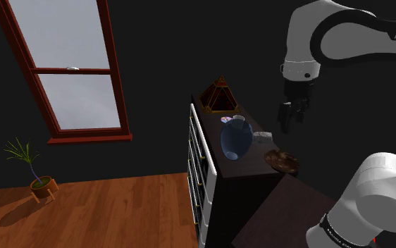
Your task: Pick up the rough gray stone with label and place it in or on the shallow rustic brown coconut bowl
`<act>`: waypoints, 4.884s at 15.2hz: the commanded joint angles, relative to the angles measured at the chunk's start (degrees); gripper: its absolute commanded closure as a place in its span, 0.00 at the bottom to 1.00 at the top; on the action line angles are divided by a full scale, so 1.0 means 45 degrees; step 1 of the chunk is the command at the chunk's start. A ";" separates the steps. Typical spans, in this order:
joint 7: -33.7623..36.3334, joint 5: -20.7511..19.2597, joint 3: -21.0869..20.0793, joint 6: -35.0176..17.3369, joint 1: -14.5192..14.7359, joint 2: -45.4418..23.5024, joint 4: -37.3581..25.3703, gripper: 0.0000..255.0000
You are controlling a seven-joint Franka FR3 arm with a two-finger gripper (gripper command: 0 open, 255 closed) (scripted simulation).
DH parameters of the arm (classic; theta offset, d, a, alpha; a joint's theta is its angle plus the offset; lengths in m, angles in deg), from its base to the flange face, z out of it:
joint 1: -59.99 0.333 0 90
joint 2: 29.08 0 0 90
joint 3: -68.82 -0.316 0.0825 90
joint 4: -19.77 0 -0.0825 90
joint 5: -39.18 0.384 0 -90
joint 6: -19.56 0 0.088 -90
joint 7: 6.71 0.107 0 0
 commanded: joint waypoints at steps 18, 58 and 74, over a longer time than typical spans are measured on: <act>-0.7335 -0.3438 0.5403 -0.5846 -0.1065 -0.2659 0.1748 0.00; -2.2854 0.6482 0.6310 -1.0861 -0.4277 -1.9894 -0.9331 0.00; -2.2822 0.6426 0.6364 -1.0767 -0.4238 -1.9769 -0.9303 1.00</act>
